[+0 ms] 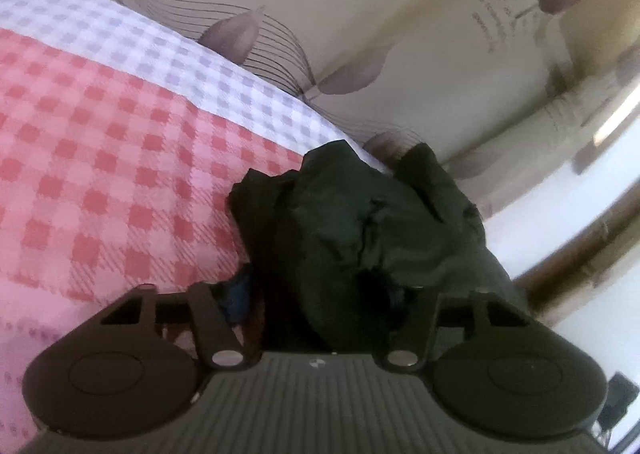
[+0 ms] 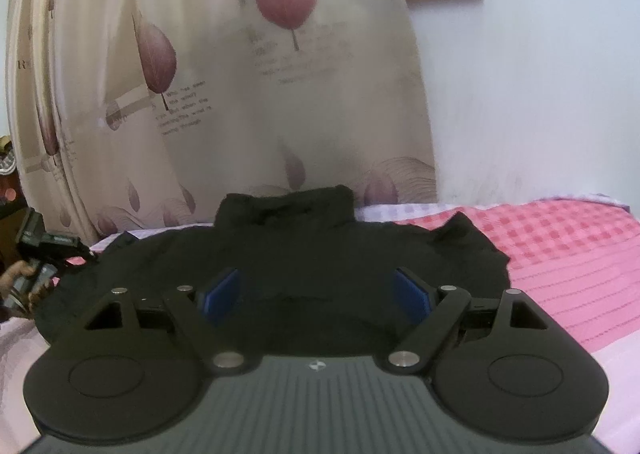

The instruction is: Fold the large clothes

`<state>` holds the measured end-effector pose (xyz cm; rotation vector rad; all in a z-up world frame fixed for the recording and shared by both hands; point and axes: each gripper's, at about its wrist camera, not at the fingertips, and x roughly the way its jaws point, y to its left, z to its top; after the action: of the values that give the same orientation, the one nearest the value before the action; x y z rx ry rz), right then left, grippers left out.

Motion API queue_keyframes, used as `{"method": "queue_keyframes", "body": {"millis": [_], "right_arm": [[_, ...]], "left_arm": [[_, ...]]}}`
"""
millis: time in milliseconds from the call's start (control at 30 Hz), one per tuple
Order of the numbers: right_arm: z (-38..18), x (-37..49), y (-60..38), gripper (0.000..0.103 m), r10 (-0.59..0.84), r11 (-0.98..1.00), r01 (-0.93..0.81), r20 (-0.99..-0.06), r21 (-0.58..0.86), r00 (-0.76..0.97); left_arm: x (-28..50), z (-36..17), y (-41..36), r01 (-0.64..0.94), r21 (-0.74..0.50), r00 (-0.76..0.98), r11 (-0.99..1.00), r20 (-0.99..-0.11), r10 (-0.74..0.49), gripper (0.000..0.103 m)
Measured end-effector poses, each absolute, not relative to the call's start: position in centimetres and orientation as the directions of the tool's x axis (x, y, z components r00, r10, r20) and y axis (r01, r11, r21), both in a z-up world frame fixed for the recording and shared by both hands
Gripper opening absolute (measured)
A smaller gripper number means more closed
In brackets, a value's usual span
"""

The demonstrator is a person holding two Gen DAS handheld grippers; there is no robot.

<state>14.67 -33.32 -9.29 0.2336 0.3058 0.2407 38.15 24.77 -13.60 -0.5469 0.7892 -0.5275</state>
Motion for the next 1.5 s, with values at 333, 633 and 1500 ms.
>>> {"method": "queue_keyframes", "body": {"millis": [333, 633, 1500], "right_arm": [[-10.4, 15.3, -30.1, 0.093, 0.297, 0.928, -0.210, -0.269, 0.308, 0.916], [-8.0, 14.7, -27.6, 0.093, 0.392, 0.901, -0.323, -0.223, 0.289, 0.893], [-11.6, 27.6, -14.3, 0.009, 0.320, 0.867, -0.482, -0.599, -0.127, 0.734]], "left_arm": [[39.1, -14.2, 24.5, 0.261, -0.688, 0.528, 0.677, -0.486, -0.697, 0.039], [37.5, -14.8, 25.6, 0.253, -0.748, 0.515, 0.614, -0.433, -0.739, 0.031], [34.4, -8.9, 22.9, 0.124, -0.675, 0.554, 0.727, -0.561, -0.615, 0.020]]}}
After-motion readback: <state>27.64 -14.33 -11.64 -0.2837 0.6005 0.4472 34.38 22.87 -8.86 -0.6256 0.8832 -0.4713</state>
